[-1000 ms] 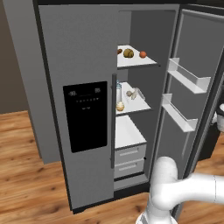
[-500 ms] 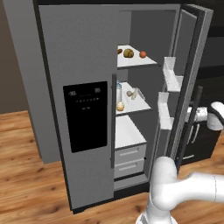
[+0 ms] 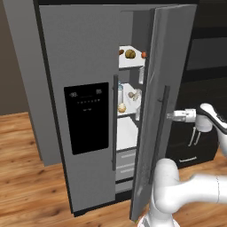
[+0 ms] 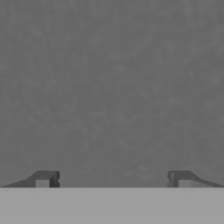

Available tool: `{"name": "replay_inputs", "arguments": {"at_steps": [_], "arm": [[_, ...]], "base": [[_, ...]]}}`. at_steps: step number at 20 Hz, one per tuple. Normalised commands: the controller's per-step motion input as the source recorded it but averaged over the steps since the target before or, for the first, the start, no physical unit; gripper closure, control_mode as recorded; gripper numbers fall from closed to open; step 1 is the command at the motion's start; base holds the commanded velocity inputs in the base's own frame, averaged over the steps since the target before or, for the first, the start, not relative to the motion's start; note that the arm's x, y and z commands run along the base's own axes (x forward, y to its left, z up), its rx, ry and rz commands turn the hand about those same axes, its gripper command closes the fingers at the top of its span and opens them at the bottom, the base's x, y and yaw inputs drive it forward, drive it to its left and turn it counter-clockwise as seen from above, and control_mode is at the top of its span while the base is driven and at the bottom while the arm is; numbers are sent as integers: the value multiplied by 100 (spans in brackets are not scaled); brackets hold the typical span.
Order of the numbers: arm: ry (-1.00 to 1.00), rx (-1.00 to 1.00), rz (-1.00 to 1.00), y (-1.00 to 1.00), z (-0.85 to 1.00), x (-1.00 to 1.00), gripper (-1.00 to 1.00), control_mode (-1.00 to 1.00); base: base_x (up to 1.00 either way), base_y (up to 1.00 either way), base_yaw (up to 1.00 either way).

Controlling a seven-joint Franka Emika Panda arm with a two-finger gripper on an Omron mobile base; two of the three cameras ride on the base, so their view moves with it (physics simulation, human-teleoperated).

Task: Place the tupperware on the second highest shelf of the fridge. Make space for the tupperware among the existing items by rearranging them on the shelves if needed. Close the fridge door when finished.

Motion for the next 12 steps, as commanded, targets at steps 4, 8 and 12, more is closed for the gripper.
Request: {"name": "replay_inputs", "arguments": {"at_steps": [4, 8, 12], "arm": [[-13, -1, -6, 99, 0, 33, -100, -100], [-7, -14, -15, 84, 0, 52, -100, -100], [-3, -16, -23, 70, 0, 58, -100, -100]], "base": [[0, 0, 0], [0, 0, 0], [0, 0, 0]]}}
